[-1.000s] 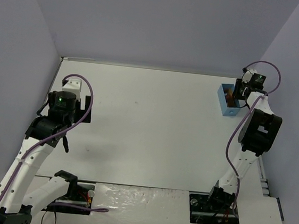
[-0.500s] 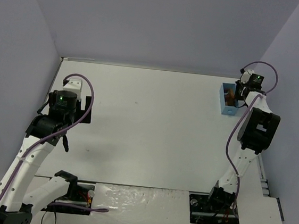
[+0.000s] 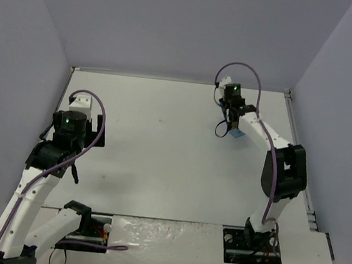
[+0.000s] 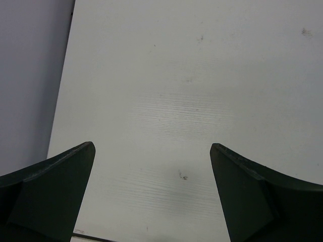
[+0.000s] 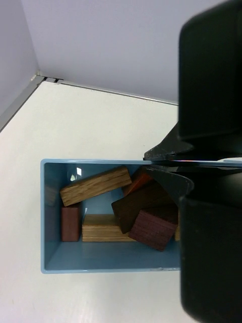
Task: Build the wood block tower
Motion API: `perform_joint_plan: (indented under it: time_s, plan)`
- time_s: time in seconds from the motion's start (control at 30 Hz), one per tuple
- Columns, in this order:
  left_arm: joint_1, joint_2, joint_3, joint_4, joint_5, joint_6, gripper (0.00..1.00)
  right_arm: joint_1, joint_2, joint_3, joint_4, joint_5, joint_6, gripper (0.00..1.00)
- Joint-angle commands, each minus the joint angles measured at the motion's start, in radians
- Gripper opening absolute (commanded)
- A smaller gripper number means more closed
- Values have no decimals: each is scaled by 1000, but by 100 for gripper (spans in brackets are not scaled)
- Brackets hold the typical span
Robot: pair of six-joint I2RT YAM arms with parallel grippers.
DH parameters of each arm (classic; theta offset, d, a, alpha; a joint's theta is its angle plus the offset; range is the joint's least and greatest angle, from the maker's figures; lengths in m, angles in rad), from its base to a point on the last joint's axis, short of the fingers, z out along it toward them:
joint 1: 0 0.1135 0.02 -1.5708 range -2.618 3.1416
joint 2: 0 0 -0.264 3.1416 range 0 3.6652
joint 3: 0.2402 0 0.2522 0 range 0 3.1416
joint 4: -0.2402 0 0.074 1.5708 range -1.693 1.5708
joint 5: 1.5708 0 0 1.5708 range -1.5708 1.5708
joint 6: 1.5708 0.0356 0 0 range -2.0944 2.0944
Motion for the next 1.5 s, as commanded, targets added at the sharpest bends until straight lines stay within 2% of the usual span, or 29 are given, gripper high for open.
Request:
perform_joint_plan:
  time_s: [0.0,0.17,0.4,0.63,0.73,0.8,0.87,0.97,1.0,1.03,1.23,1.33,1.47]
  plan:
    - [1,-24,-15,25,-8,-37,97,113,-63,-73,56,273,-34,0]
    - [0,-41,-35,26,-15,-59,97,223,-73,-172,72,372,-2,0]
    - [-2,-65,-82,28,-27,-96,97,349,-20,-276,95,643,15,0]
    - [-4,-84,-123,28,-57,-106,97,502,175,-287,95,899,97,0]
    - [-4,-87,-124,29,-58,-109,97,548,225,-284,93,915,138,0]
    - [-4,-87,-123,28,-60,-108,97,567,234,-285,85,892,159,1]
    - [-4,-87,-119,27,-61,-106,97,612,226,-276,51,842,191,8]
    - [-4,-85,-115,28,-64,-102,97,634,179,-241,-32,735,266,28]
    - [-4,-82,-112,27,-62,-103,97,635,163,-217,-54,662,306,39]
    - [-4,-79,-108,29,-60,-103,97,635,136,-202,-74,614,315,45]
    - [-4,-54,-85,34,-49,-108,97,626,1,-148,-142,404,369,71]
    - [-2,-38,-74,44,-35,-108,97,581,-85,-134,-176,271,427,78]
    - [-2,-13,-61,53,-4,-113,97,449,-175,-157,-185,34,482,85]
